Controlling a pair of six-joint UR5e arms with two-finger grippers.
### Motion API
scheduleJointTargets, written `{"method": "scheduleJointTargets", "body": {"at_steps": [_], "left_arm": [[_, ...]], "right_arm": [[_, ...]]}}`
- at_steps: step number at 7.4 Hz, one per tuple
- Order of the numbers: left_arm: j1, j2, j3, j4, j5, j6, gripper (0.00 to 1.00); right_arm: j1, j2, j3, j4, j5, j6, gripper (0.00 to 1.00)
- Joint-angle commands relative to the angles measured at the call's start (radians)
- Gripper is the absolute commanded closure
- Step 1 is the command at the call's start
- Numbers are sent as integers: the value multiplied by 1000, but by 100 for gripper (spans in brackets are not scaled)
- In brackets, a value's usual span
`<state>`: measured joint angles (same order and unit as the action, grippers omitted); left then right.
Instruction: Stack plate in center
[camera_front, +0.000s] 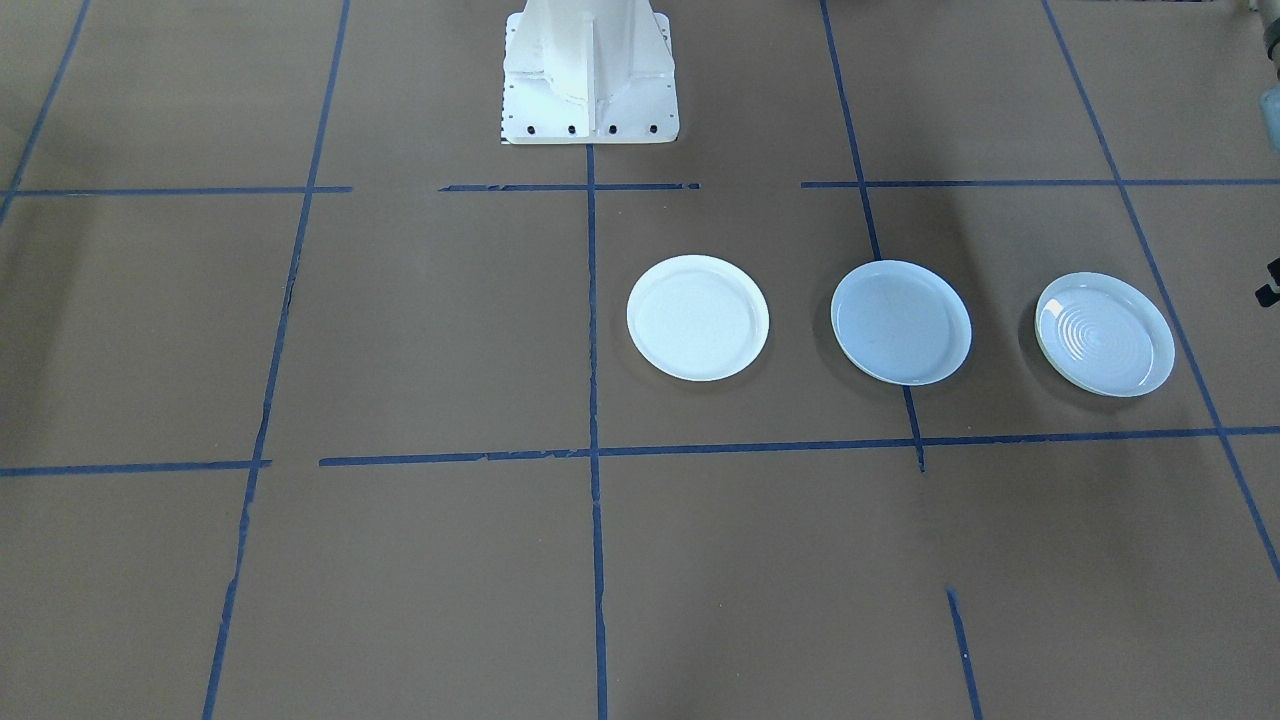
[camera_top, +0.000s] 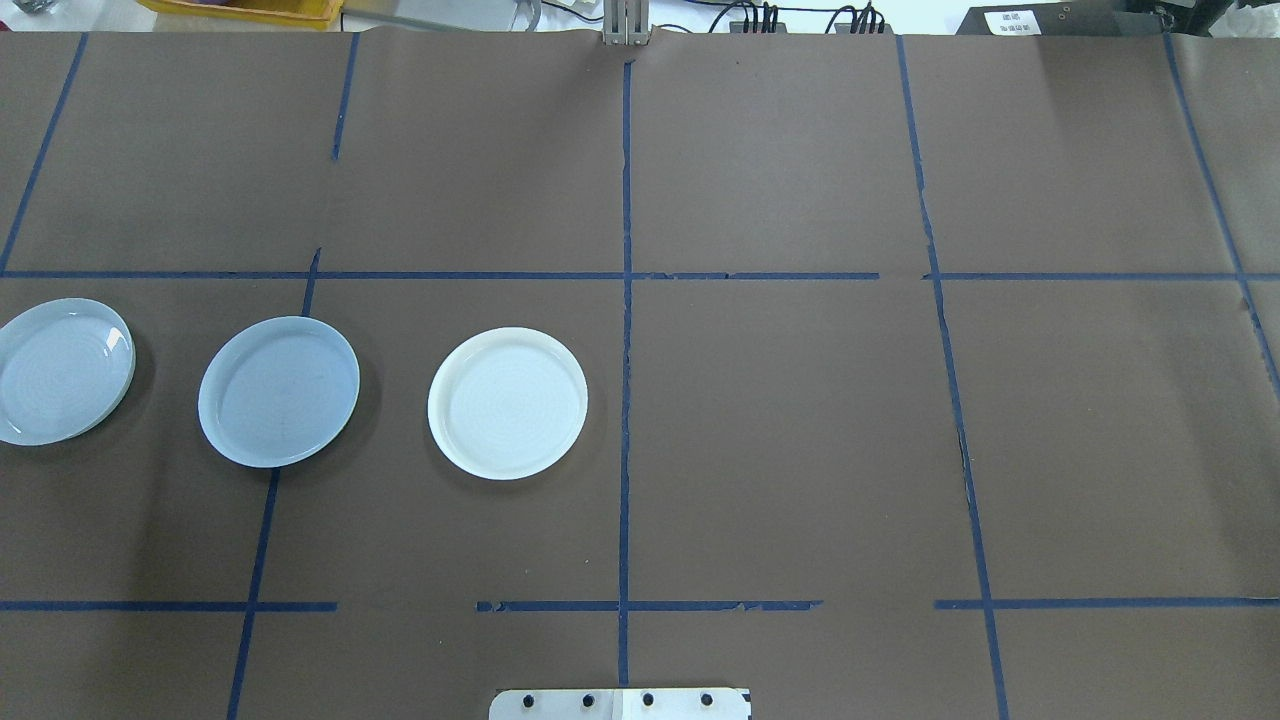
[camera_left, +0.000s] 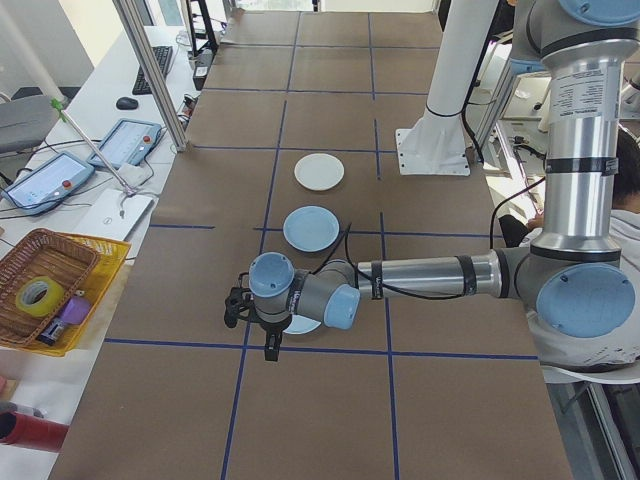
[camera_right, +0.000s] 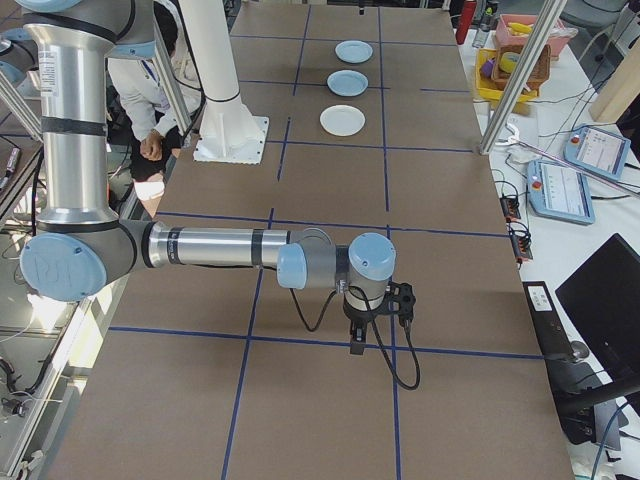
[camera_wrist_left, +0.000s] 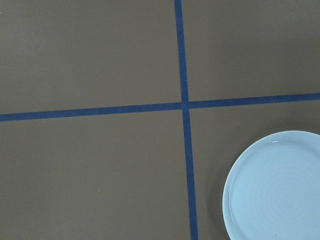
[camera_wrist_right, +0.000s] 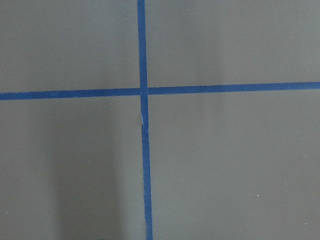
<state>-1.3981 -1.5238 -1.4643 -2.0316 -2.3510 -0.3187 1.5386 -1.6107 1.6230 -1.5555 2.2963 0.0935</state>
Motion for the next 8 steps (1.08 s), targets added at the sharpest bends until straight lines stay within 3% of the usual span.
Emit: {"method": "scheduleJointTargets", "body": {"at_steps": [1,3,8], "left_arm": [[117,1,70,-186,1,-201,0],[184,1,105,-254,1,-284,0],[212,1,151,-257,-1,-292,4]], "right_arm": [[0,0,0,0,-1,0,0],[0,0,0,0,-1,0,0],[0,0,0,0,-1,0,0]]}}
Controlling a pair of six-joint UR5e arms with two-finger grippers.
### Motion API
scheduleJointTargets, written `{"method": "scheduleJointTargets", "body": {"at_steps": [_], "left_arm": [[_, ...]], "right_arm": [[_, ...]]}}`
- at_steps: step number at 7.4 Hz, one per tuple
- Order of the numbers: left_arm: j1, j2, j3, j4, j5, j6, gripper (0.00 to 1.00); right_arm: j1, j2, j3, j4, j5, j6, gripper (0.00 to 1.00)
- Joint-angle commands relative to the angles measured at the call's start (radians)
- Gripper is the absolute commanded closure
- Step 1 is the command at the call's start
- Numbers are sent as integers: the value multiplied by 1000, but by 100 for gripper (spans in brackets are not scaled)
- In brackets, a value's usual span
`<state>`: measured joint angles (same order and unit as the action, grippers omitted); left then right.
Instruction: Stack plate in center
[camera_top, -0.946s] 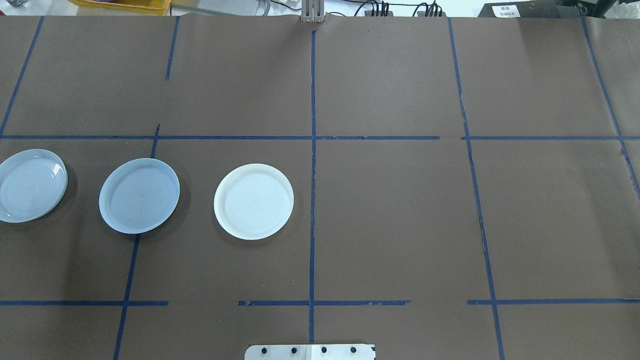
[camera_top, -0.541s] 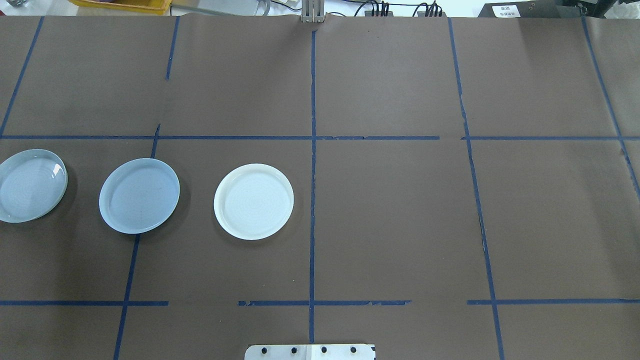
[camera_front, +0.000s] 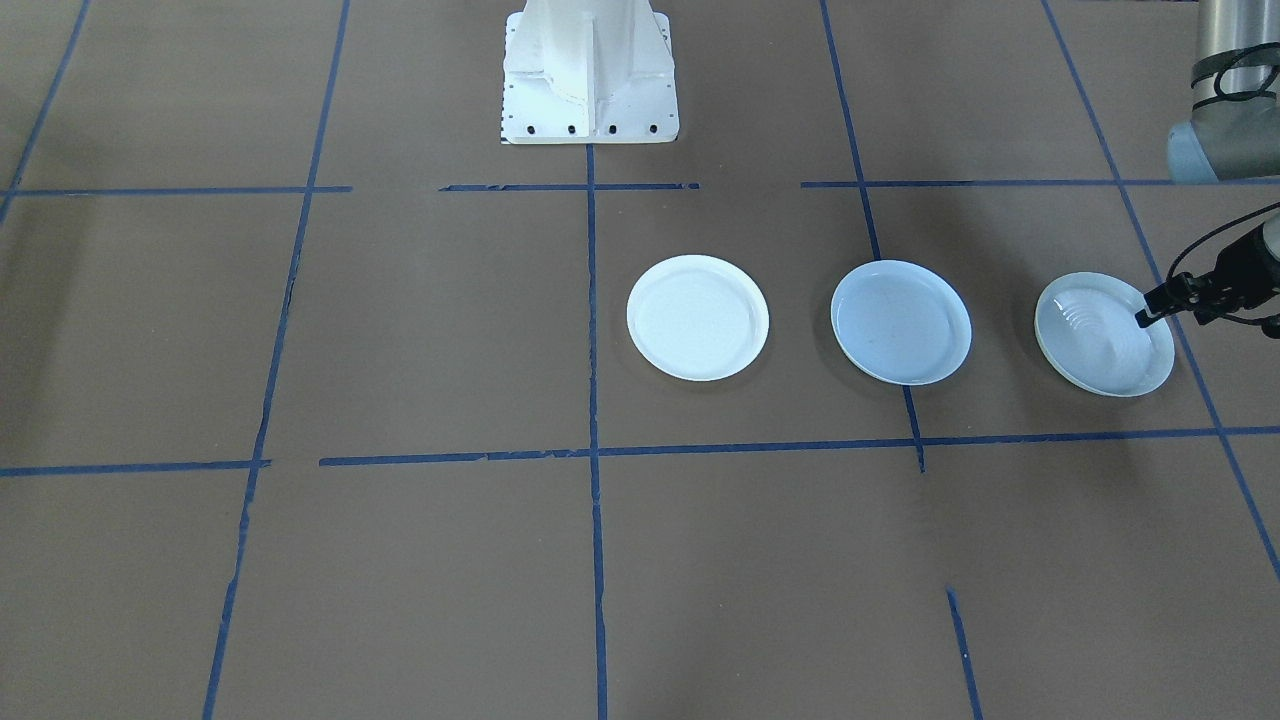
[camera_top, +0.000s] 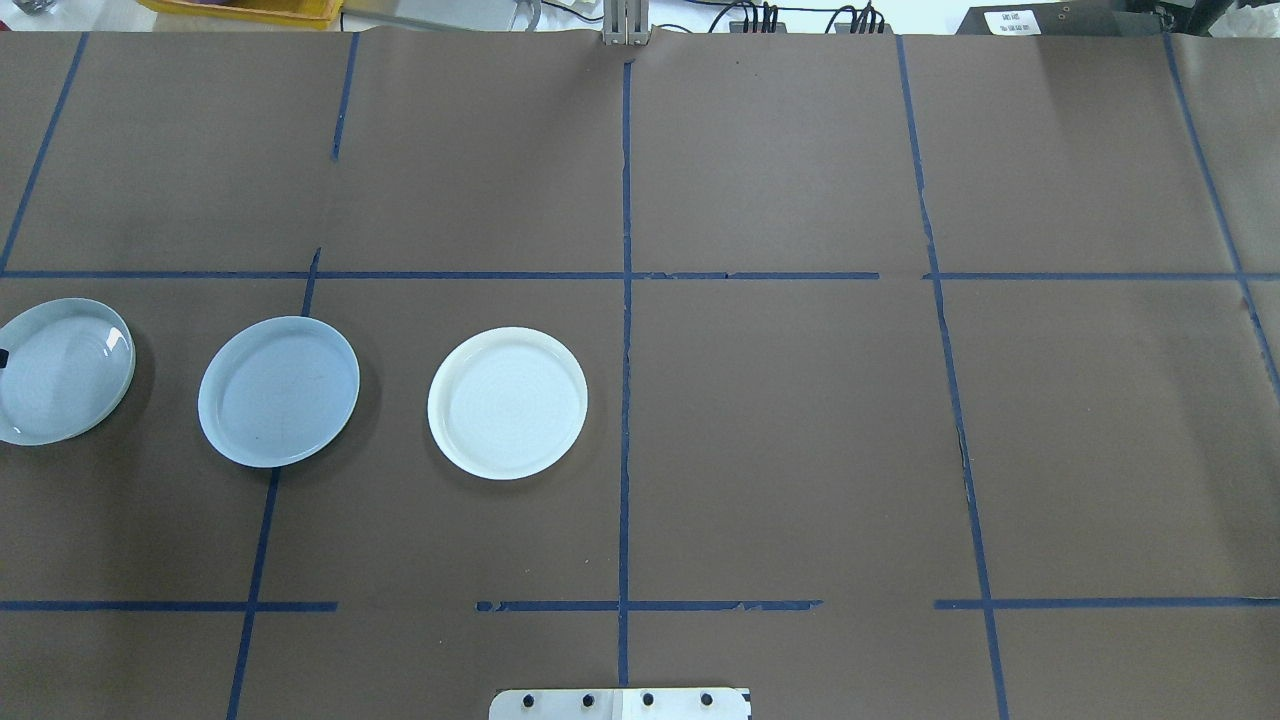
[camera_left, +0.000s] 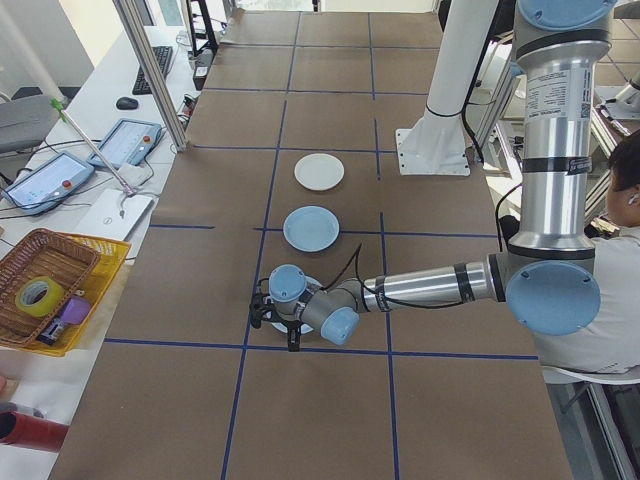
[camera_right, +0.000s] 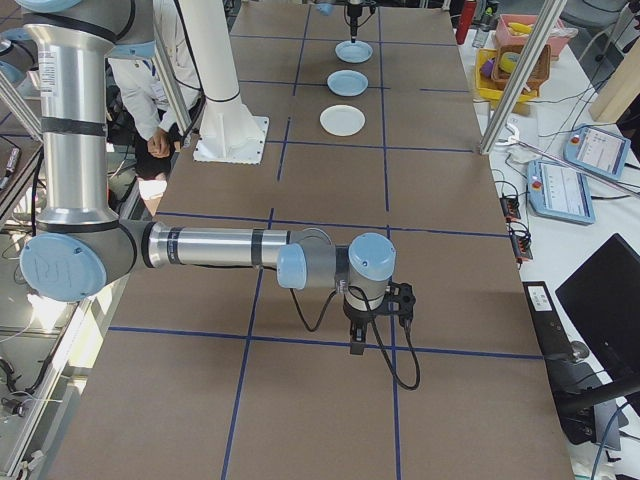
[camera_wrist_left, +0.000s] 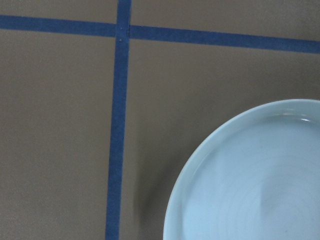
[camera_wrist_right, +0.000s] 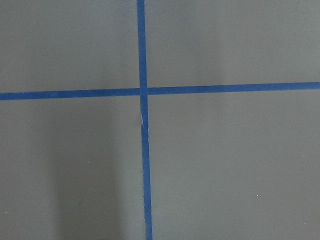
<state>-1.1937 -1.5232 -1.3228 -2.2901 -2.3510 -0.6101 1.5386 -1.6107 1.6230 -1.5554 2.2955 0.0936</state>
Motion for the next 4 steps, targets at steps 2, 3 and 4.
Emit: {"method": "scheduleJointTargets", "body": {"at_steps": [2,3,4], "left_arm": [[13,0,16,1,-2,1,36],[13,0,17,1,-2,4,44],[13,0,19,1,-2,6,67]], "right_arm": [[0,0,0,0,-1,-2,0],[0,0,0,0,-1,0,0],[0,0,0,0,-1,0,0]]}}
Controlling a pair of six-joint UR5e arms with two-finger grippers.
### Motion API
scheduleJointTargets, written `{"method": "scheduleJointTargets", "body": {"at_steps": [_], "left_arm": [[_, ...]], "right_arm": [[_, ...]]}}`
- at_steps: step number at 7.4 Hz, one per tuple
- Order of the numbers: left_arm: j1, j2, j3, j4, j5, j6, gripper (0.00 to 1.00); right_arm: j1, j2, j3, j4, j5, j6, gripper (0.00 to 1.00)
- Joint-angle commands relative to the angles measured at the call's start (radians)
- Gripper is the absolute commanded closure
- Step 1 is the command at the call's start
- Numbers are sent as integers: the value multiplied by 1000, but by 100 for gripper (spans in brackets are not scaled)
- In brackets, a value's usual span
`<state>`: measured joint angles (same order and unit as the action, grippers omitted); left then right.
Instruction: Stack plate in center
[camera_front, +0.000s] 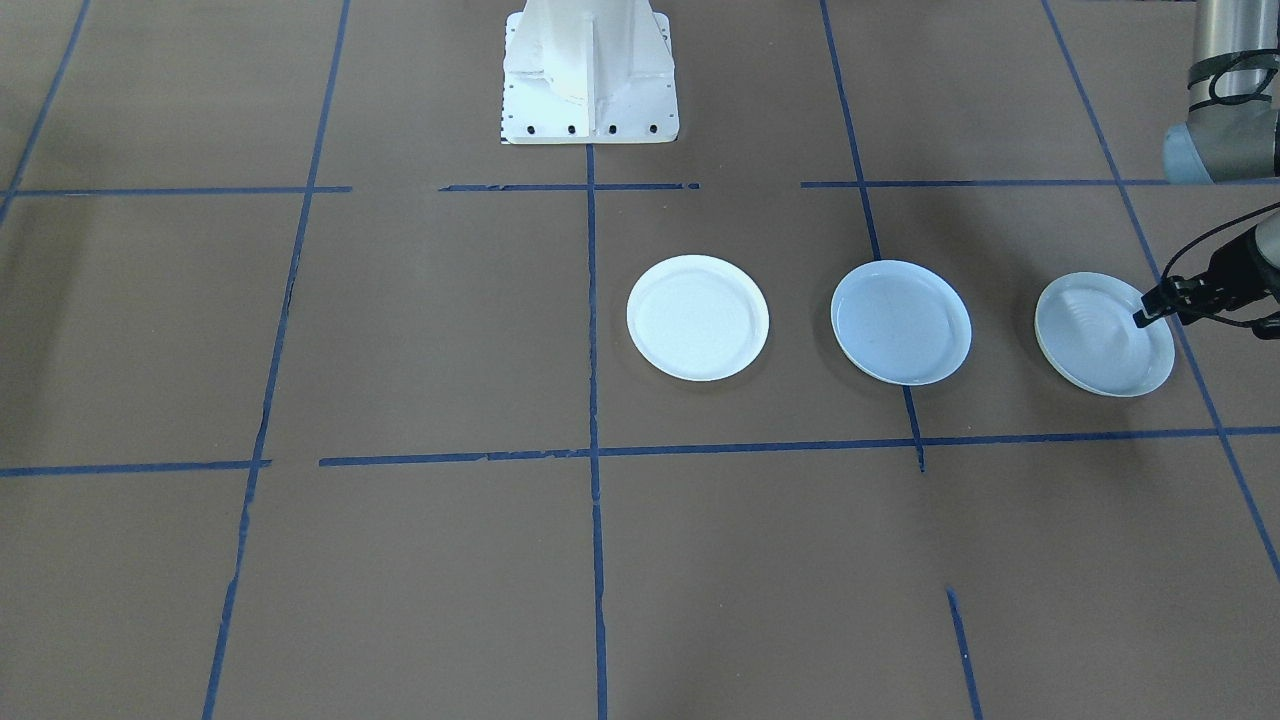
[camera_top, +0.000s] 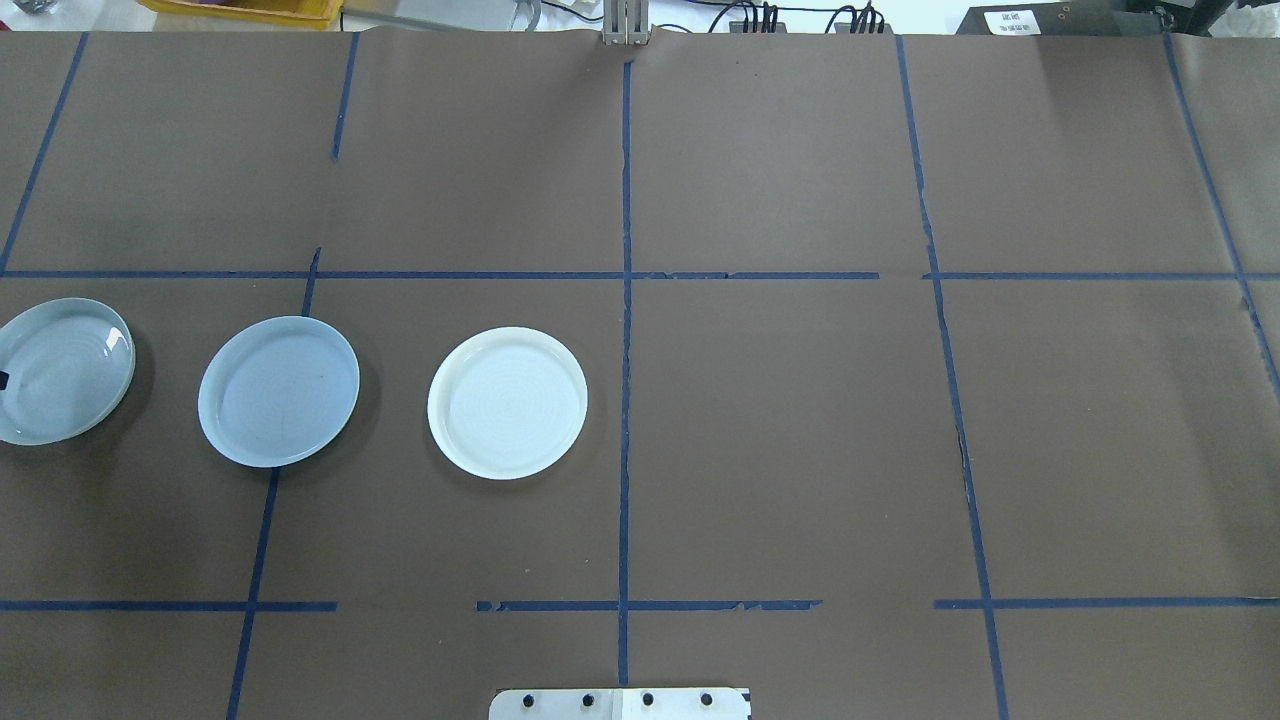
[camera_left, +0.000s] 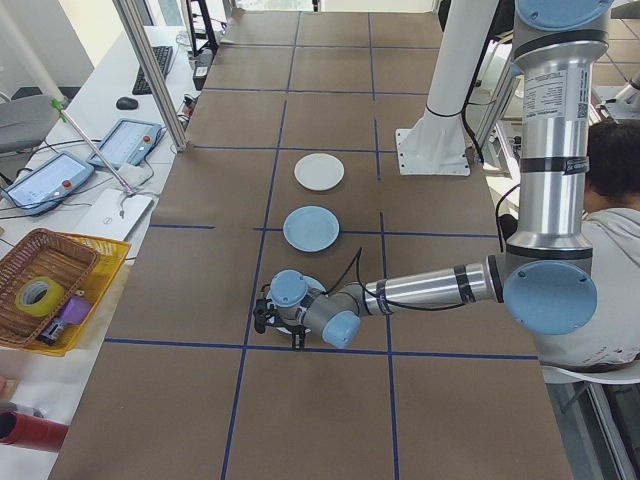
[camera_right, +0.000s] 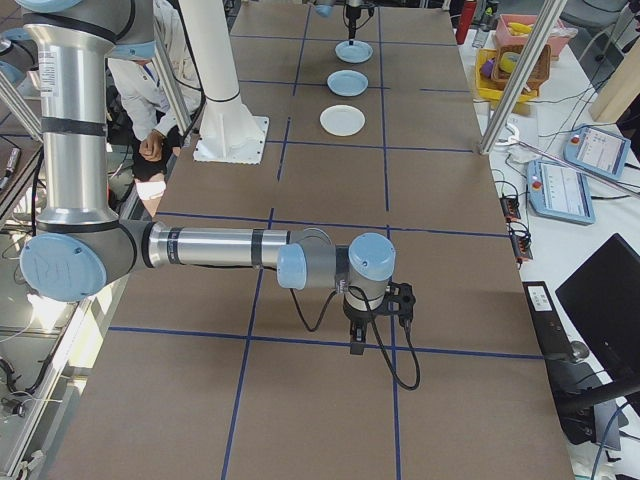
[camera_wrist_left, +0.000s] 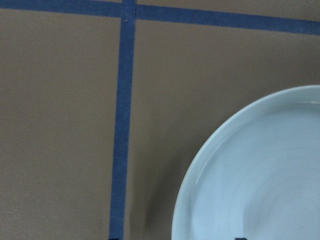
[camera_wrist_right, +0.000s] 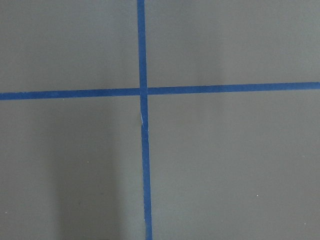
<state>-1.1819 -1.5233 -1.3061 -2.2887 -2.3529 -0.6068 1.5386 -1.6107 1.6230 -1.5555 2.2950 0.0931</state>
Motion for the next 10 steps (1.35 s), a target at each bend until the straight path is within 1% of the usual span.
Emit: {"method": "scheduleJointTargets", "body": {"at_steps": [1,2,3,4,5,6,7,8,9,10], "left_arm": [[1,-3,2,2,0,-2,92],[1,-5,5,6,0,-7,100],[1,-6,8,9,0,-5,100],[-1,-5,4,17,-63,-4,100],[-8,-6,-2,24,-209,-2,100],[-46,-6,-13,25,-264,-2,100],[-85,-8,-45,26,-267,-2,100],[-97,-8,-99,40,-267,-27,100],[-97,-9,-164,64,-260,-110,100],[-93,-11,-217,63,-229,-216,100]], "right_arm": [[0,0,0,0,1,0,0],[0,0,0,0,1,-1,0],[0,0,0,0,0,0,0],[0,0,0,0,1,-1,0],[0,0,0,0,1,0,0],[0,0,0,0,0,0,0],[0,0,0,0,1,0,0],[0,0,0,0,1,0,0],[0,0,0,0,1,0,0],[0,0,0,0,1,0,0]]}}
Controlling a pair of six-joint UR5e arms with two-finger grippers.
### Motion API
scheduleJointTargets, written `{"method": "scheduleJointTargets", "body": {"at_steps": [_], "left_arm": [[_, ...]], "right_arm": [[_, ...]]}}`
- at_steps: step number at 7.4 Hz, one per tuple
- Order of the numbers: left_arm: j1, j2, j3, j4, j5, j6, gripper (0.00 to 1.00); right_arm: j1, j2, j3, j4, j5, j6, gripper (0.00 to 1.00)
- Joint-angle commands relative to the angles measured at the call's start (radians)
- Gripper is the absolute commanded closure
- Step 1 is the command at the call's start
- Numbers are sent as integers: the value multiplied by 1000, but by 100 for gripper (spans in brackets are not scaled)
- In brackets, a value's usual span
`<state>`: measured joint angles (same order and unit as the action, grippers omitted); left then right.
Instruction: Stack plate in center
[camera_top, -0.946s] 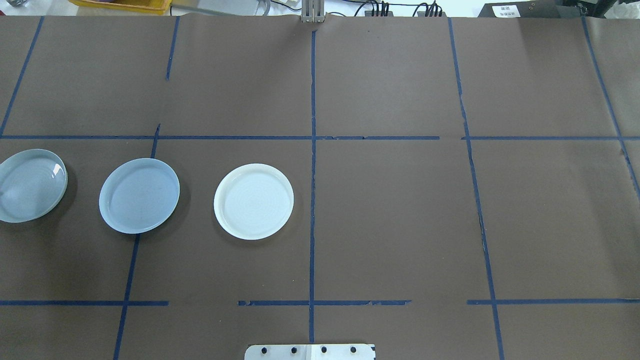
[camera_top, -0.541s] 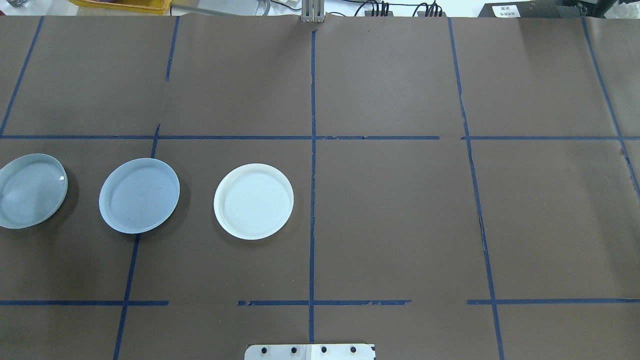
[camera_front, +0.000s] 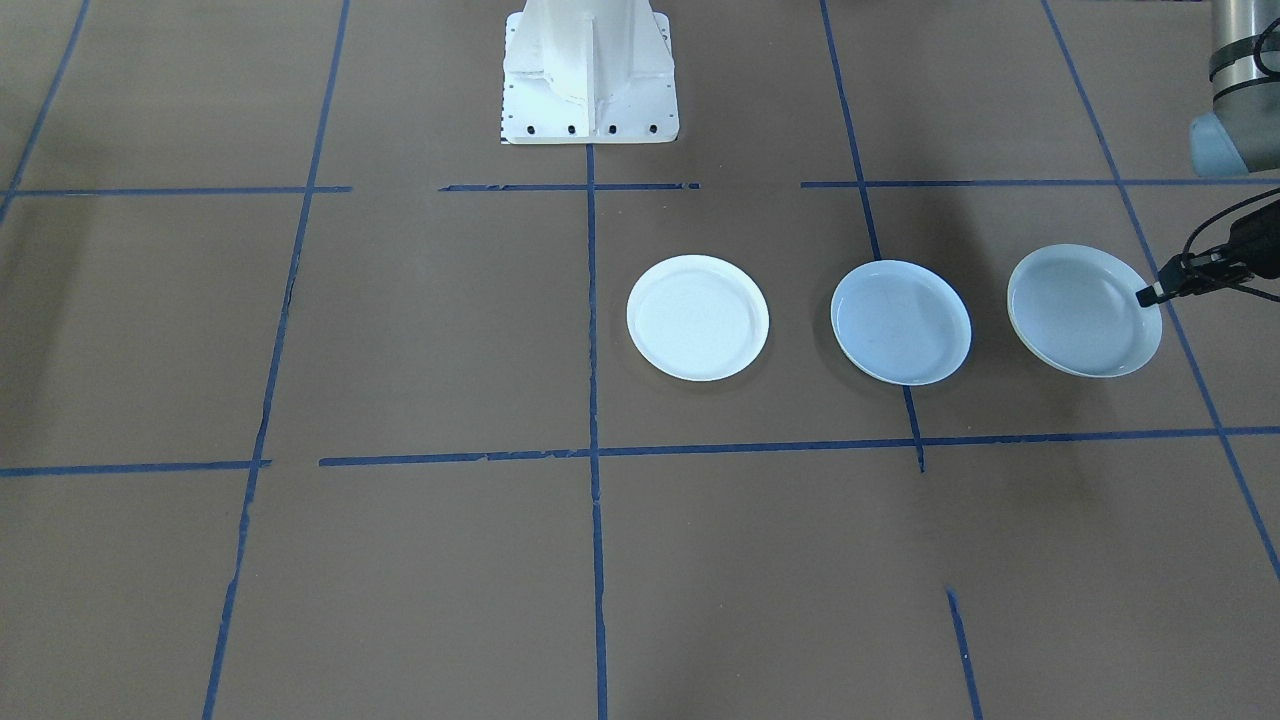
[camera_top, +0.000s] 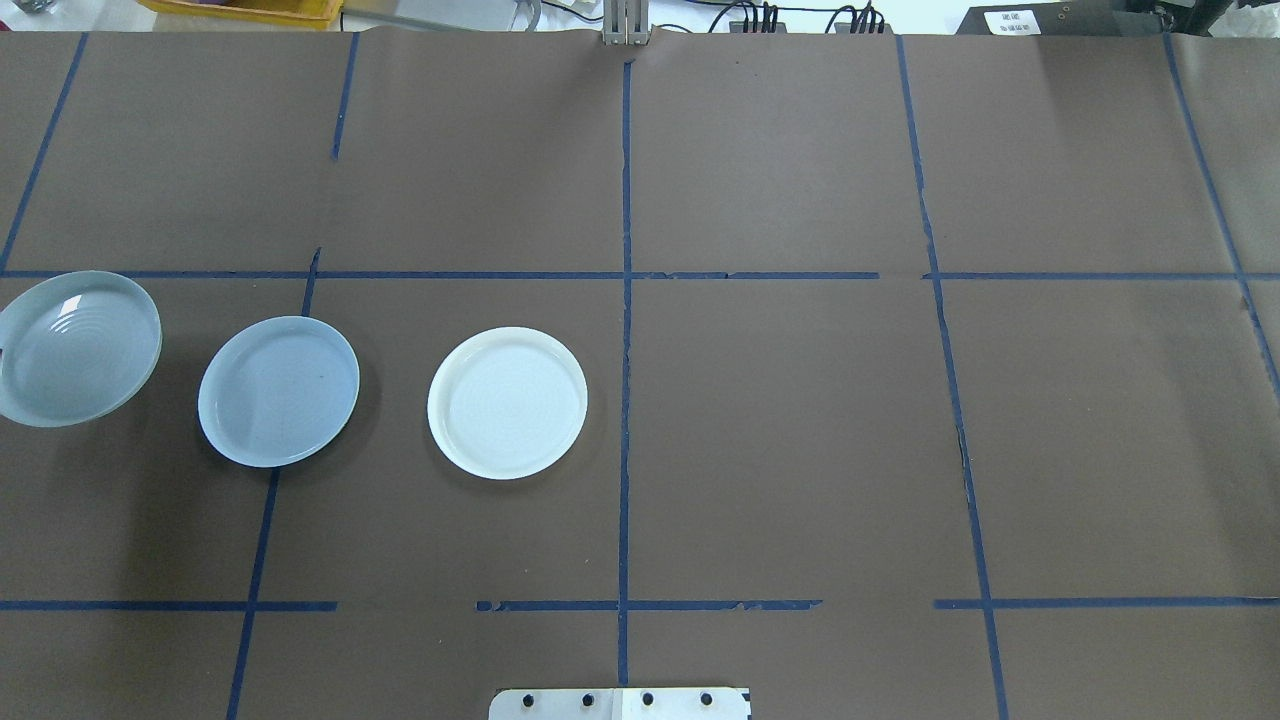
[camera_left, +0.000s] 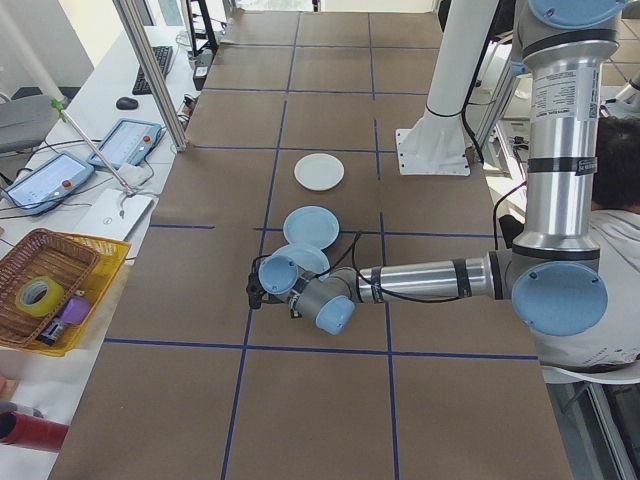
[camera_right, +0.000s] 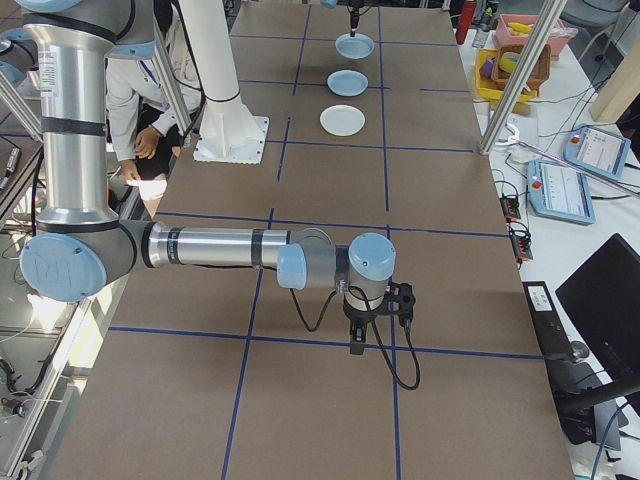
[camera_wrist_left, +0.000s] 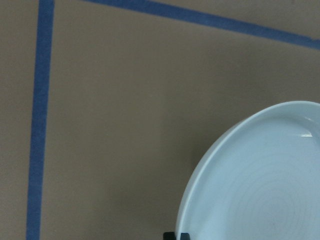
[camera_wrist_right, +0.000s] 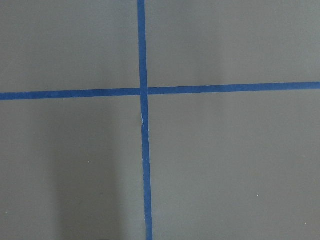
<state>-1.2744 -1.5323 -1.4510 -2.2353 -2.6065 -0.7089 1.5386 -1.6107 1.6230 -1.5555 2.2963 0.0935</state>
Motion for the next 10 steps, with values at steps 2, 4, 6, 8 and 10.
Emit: {"method": "scheduleJointTargets", "body": {"at_steps": [2,4,6,8,10], "left_arm": [[86,-8,-133,-13,112,-344,100],[214,-9,-143,-128,160,-545,100],[297,-29,-143,-184,178,-670,100],[313,-57,-137,-184,178,-689,87],[351,-60,-137,-182,178,-687,0]], "right_arm": [[0,0,0,0,-1,0,0],[0,0,0,0,0,0,0],[0,0,0,0,0,0,0],[0,0,0,0,0,0,0],[0,0,0,0,0,0,0]]}}
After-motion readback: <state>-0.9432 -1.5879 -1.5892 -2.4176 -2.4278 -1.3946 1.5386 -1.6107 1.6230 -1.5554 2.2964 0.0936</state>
